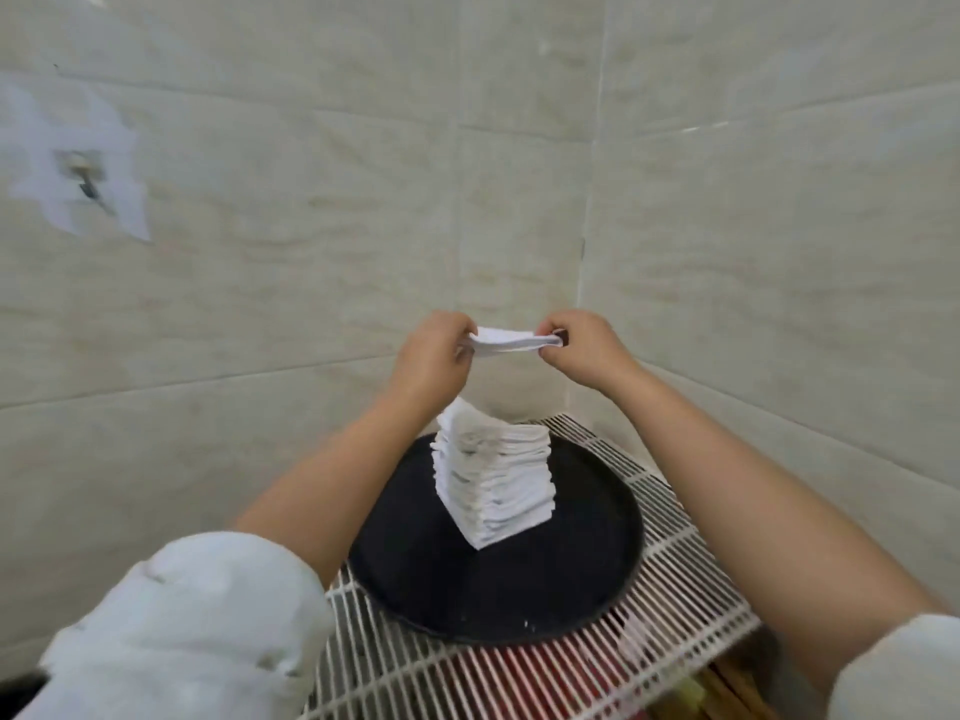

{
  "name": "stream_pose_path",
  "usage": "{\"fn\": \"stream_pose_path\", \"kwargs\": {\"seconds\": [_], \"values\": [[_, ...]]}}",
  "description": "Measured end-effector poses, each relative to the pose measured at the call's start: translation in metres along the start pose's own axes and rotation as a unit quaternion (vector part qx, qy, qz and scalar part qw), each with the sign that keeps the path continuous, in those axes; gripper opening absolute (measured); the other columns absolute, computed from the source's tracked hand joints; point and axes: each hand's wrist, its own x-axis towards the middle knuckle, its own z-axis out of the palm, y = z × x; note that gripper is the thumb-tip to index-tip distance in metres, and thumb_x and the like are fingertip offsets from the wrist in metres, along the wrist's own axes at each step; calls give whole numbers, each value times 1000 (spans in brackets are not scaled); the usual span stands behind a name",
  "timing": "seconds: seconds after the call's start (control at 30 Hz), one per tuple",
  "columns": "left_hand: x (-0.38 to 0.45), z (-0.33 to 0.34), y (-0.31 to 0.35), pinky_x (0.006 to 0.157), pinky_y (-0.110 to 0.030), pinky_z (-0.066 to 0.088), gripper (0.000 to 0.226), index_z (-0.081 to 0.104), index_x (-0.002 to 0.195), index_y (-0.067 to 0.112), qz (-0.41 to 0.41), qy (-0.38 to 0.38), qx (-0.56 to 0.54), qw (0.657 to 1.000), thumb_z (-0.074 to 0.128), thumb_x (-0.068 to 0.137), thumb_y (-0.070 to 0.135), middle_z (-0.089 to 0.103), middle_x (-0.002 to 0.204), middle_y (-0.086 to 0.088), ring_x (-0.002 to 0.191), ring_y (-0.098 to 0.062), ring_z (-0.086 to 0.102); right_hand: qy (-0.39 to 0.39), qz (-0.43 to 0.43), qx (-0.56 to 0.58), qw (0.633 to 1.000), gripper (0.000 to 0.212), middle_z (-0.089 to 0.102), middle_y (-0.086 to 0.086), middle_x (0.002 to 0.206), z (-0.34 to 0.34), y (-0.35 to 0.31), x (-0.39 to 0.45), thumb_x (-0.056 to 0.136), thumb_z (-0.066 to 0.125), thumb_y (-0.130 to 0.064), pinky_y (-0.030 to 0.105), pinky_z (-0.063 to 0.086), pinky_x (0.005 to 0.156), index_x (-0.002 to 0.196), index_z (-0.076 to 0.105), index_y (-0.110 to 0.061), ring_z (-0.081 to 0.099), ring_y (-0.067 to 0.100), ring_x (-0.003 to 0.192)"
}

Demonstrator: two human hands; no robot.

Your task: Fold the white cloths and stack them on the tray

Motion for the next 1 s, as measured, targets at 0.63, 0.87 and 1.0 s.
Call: {"fn": "stream_pose_path", "kwargs": {"seconds": [0.63, 0.87, 1.0], "values": [[-27, 77, -20, 92, -28, 37, 43, 44, 133, 9, -290, 26, -58, 955, 38, 98, 33, 50, 134, -10, 117, -24, 51, -242, 78, 271, 929, 24, 51, 5, 72, 98, 121, 38, 92, 50, -30, 26, 36, 69, 74, 56, -14, 48, 17, 70], [-12, 99, -31, 108, -38, 37, 57, 48, 133, 8, -533, -33, -343, 773, 49, 90, 46, 52, 135, -12, 122, -26, 51, -369, 308, 520, 706, 40, 62, 6, 58, 127, 114, 31, 94, 39, -24, 25, 45, 57, 65, 63, -8, 58, 20, 57], [-28, 105, -28, 90, -34, 44, 48, 53, 126, 3, -541, -20, -365, 758, 48, 91, 36, 62, 114, -16, 96, -24, 56, -355, 313, 535, 700, 30, 57, 14, 72, 127, 112, 22, 93, 38, -17, 35, 44, 68, 74, 58, -3, 55, 28, 70]]}}
